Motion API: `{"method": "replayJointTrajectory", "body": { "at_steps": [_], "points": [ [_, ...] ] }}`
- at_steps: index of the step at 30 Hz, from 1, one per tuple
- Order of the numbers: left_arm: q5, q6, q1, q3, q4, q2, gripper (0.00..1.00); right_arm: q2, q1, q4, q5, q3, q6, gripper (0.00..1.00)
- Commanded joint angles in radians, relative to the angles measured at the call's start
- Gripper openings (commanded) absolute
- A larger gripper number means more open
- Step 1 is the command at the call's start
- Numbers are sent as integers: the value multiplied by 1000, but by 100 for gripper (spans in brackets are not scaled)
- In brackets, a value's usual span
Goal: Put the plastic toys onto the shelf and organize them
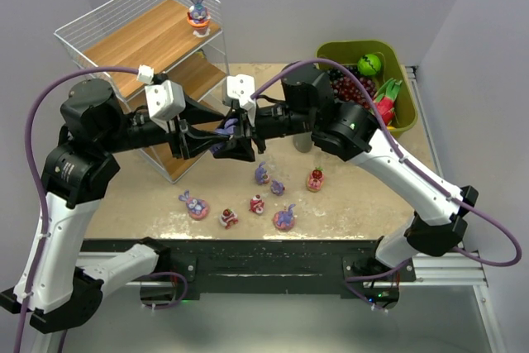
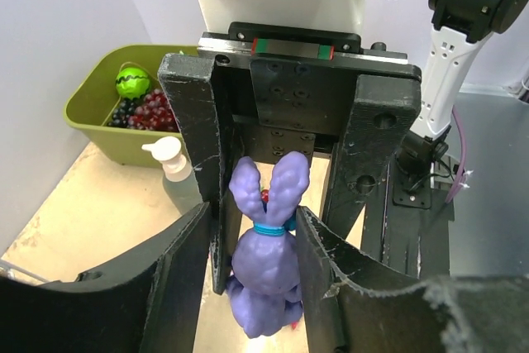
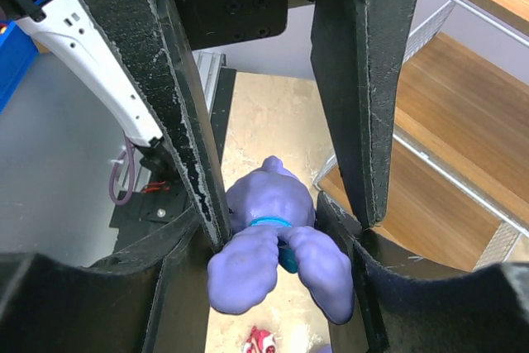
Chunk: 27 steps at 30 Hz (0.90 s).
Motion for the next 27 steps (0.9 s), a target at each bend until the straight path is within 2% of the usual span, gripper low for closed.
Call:
{"method": "replayJointTrajectory", "body": {
  "at_steps": [1,4,7,11,16,20,27],
  "points": [
    [49,14,0,-8,-13,14,49,-47,7,73,-51,18,8,0],
    [44,-11,0,-23,7,25,52,-46,7,87,-45,17,20,0],
    [21,-46,0,-44,51,28,60,-33,9,96,-36,20,39,0],
    [-64,-75,1,-83,116,11,64,-27,9,120,-25,18,66,0],
    [-184,-74,-2,-83,131,1,53,-30,9,147,19,6,99,0],
    [-261,-88,0,-97,165,-32,38,-27,9,157,74,8,128,0],
    [-321,-117,0,-164,246,-76,23,-26,9,197,162,-3,198,0]
  ]
}}
